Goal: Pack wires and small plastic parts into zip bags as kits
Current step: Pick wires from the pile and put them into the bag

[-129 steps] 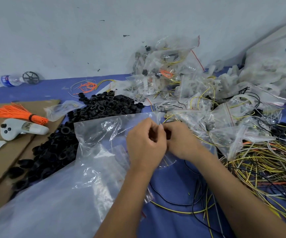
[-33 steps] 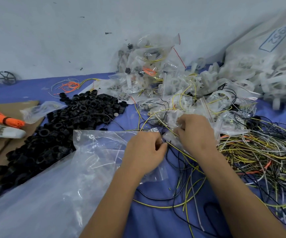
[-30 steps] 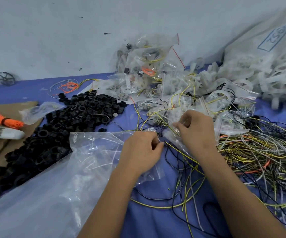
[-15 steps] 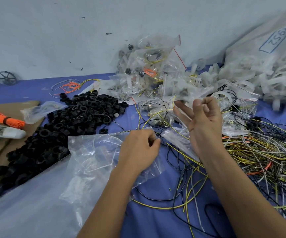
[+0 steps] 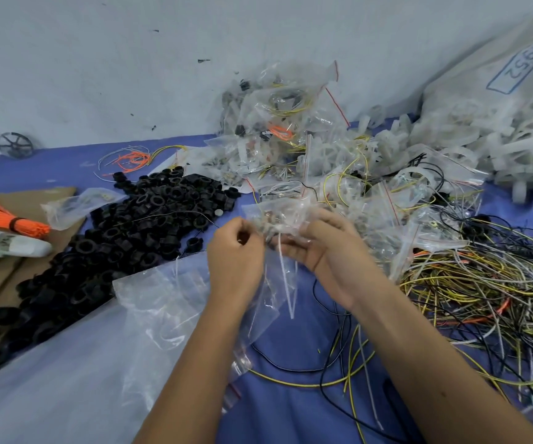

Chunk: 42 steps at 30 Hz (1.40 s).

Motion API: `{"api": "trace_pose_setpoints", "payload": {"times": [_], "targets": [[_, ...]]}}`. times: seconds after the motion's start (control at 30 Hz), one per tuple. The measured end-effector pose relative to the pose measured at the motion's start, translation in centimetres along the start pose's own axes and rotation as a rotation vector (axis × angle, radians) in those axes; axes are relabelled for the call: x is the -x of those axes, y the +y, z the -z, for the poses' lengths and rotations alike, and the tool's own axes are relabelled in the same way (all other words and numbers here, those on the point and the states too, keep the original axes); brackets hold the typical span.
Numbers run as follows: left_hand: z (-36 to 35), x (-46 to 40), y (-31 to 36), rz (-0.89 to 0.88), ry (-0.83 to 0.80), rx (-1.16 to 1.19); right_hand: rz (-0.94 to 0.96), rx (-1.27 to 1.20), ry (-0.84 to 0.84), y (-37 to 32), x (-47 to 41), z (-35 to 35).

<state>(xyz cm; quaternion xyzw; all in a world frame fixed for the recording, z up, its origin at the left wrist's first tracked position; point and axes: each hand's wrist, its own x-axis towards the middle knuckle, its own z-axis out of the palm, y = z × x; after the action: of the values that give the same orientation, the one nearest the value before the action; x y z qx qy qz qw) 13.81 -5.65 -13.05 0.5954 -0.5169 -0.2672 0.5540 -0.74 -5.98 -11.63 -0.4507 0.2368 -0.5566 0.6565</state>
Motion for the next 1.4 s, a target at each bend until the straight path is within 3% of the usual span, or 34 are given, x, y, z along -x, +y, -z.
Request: {"api": "trace_pose_setpoints", "payload": {"times": [0.13, 0.33, 0.43, 0.57, 0.7, 0.77, 0.93, 1.1, 1.33, 1.4], "targets": [[0.6, -0.2, 0.3, -0.060, -0.001, 0.072, 0.025, 0.141, 0.079, 0.4, 0.2, 0.0], [1.3, -0.9, -0.3, -0.058, -0.013, 0.042, 0.132, 0.715, 0.550, 0.5, -0.3, 2.2], [2.1, -1.4, -1.1, -0.069, -0.111, -0.071, 0.240, 0.955, 0.645, -0.3, -0.1, 2.7], [2.8, -1.5, -1.8, -0.120, -0.300, -0.189, 0.385, 0.974, 0.855, -1.1, 0.0, 3.3], [3.0, -1.4, -2.0, -0.162, -0.357, -0.265, 0.534, 0.847, 1.036, -1.9, 0.1, 3.4], [3.1, -1.4, -1.9, -0.167, -0.350, -0.243, 0.525, 0.707, 0.957, -2.1, -0.1, 3.3], [2.7, -1.1, -1.2, -0.192, -0.277, -0.194, 0.257, 0.225, 0.361, -2.3, -0.3, 0.7], [2.6, -0.9, -0.2, -0.177, -0.195, -0.008, -0.013, 0.372, 0.088, -0.4, 0.2, -0.1], [2.7, -0.6, 0.6, -0.204, -0.135, 0.182, -0.115, 0.650, -0.078, 0.1, 0.3, 0.4], [2.7, -0.5, 0.6, -0.236, -0.134, 0.154, -0.113, 0.595, -0.111, 0.2, 0.5, 0.2]]}}
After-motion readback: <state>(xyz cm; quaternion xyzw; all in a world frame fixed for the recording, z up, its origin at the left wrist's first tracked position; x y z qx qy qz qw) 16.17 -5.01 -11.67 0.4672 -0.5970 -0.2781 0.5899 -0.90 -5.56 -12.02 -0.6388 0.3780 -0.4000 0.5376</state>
